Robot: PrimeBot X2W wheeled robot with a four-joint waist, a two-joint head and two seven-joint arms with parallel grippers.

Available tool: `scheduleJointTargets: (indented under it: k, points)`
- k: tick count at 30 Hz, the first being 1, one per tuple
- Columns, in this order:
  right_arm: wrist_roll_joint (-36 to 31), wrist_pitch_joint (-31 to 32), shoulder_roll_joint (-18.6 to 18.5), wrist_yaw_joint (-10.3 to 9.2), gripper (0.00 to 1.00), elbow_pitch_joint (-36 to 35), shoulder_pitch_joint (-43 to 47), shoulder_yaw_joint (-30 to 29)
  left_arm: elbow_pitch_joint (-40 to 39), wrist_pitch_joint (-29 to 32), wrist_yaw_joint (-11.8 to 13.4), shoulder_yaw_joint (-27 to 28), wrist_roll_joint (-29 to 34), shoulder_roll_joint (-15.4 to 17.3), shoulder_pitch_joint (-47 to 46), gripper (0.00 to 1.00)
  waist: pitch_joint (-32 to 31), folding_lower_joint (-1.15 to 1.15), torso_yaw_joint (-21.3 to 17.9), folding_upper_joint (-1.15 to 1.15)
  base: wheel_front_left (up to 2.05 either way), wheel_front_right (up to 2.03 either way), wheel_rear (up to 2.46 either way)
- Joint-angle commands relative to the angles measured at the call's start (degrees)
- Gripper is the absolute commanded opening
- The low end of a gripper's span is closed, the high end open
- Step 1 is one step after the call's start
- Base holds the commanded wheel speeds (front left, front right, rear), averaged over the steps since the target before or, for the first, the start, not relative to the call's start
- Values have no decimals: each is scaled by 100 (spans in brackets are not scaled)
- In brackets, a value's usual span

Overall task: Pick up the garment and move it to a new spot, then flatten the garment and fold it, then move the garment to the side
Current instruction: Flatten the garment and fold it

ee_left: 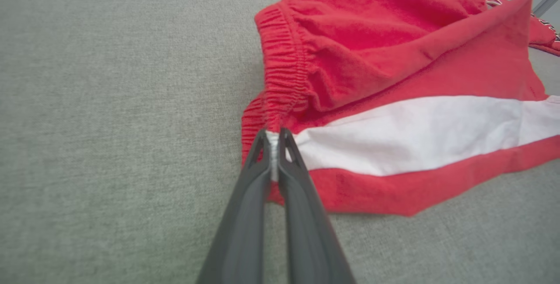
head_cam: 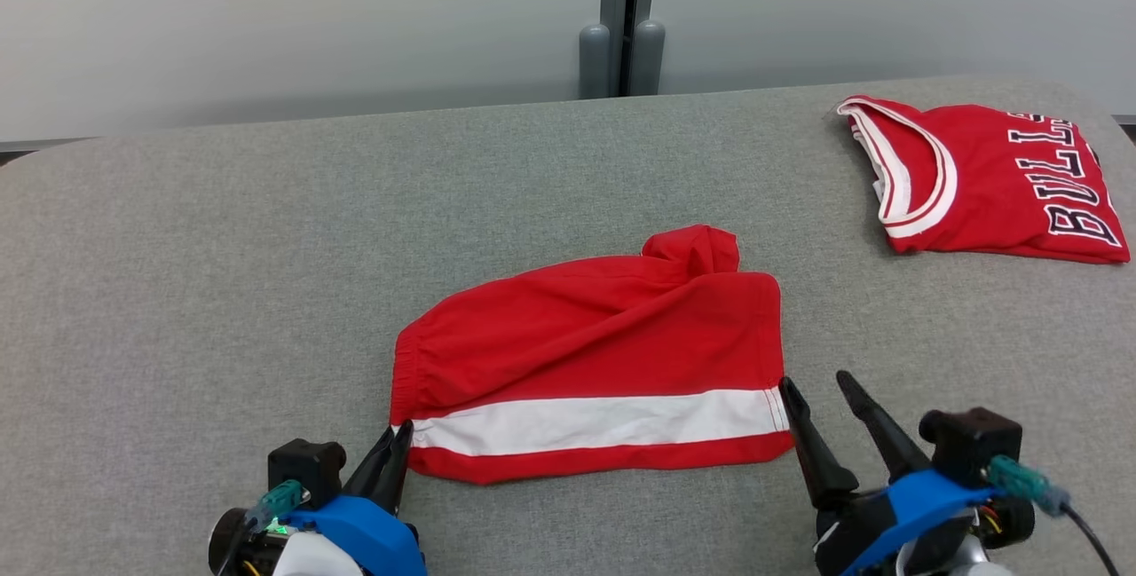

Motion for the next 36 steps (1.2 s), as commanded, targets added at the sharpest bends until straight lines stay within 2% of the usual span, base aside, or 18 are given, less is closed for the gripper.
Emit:
scheduleJointTargets:
  k: [1, 6, 14, 32, 36]
  points:
    - [258, 342, -15, 0, 100, 140, -145, -31, -18, -86, -39, -60, -27, 17, 13, 0, 12, -1, 24, -2, 0, 0, 0]
    - [295, 1065, -5, 1, 100, 559, -380, -290, -4, -159, -40, -217, -90, -1, 5, 0, 16, -1, 115, -2, 0, 0, 0]
    - [424, 1572, -8, 0, 100, 1081, -704, -147, 26, -184, -40, -328, -186, -34, -80, 0, 37, -1, 170, -2, 0, 0, 0]
    - [416, 1633, -9, 0, 100, 1257, -912, 271, 80, -282, -40, -426, -324, 75, -153, 0, 63, -1, 169, -2, 0, 0, 0]
    - [396, 1726, -9, 0, 82, 1346, -953, 250, 73, -277, -40, -438, -344, 84, -173, 0, 92, -1, 182, -2, 0, 0, 0]
